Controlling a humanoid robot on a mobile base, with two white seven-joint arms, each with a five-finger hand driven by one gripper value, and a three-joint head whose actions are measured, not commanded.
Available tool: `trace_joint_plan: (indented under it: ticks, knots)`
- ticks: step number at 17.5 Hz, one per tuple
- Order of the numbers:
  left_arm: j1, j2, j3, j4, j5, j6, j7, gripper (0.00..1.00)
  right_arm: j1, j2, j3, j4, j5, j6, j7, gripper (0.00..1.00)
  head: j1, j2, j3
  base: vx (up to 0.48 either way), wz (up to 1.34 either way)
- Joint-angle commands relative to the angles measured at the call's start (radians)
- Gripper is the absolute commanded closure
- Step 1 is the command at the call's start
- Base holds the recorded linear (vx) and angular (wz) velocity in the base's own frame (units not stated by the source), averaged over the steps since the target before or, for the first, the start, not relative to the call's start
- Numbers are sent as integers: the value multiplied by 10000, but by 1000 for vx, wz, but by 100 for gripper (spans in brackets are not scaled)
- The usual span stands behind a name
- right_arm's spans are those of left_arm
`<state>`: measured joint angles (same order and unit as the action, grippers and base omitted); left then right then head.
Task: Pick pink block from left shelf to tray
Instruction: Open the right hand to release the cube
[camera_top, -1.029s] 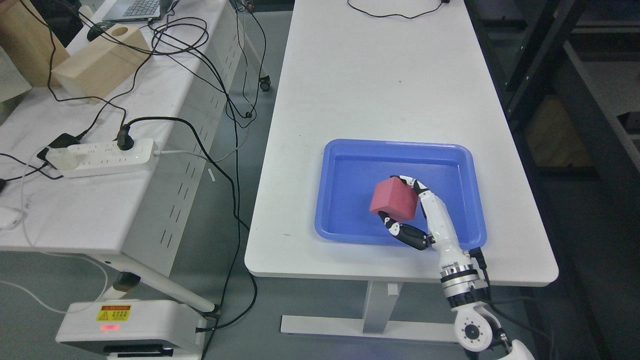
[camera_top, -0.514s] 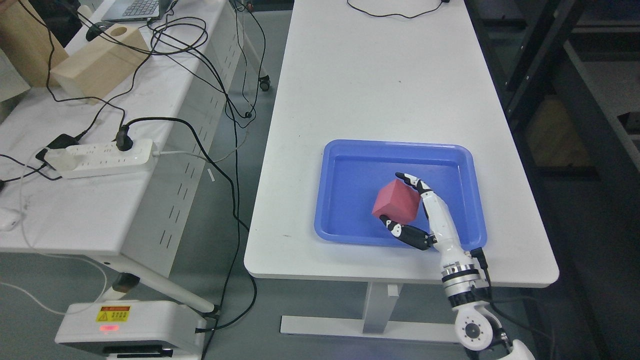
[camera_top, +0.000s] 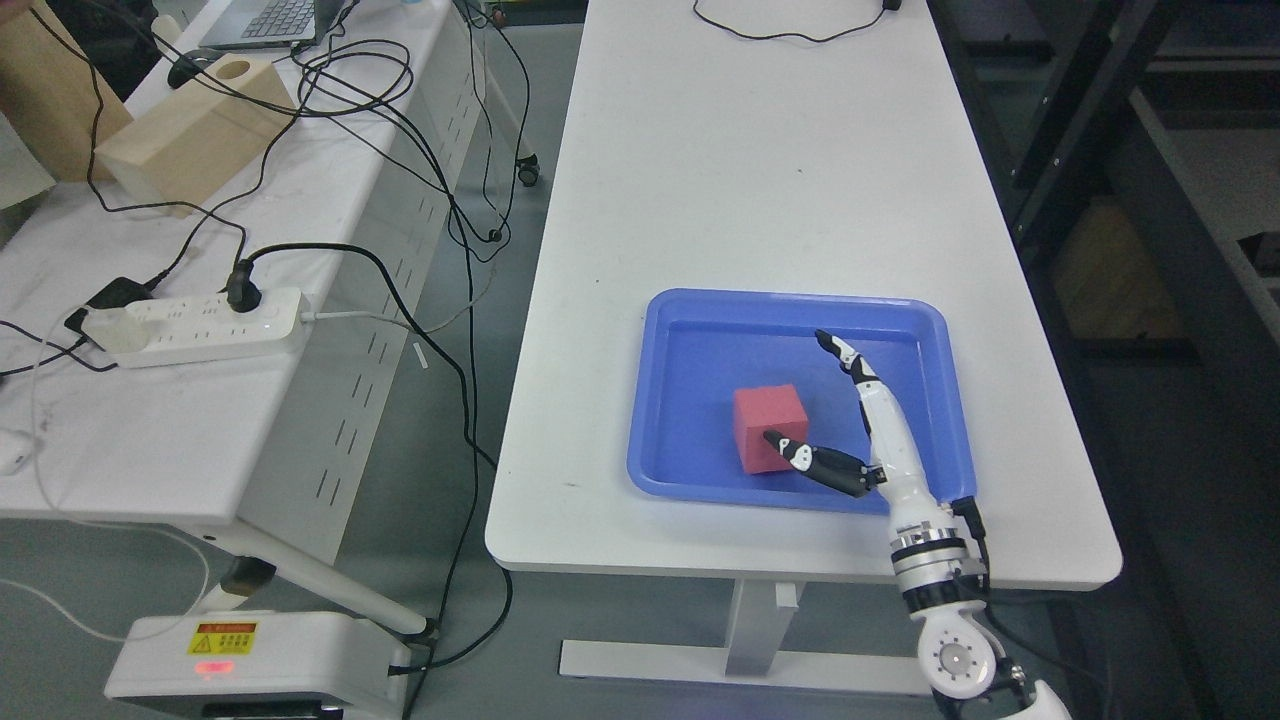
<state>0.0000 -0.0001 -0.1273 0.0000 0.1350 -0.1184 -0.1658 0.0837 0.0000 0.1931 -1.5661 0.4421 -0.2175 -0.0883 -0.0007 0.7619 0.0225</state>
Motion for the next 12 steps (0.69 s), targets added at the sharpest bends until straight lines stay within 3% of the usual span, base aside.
trace_joint_plan:
  ticks: [1, 7, 12]
  knots:
    - [200, 175, 0, -175, 0, 2, 1, 0, -9, -175, -918, -17, -2562, -95, 652, 1, 0, 0, 0, 28, 0]
    - [200, 175, 0, -175, 0, 2, 1, 0, -9, -175, -1577, -17, -4755, -263, 729, 1, 0, 0, 0, -4, 0]
    - [200, 175, 0, -175, 0, 2, 1, 0, 37, -175, -1762, -32, -5218, -463, 1173, 1, 0, 0, 0, -65, 0]
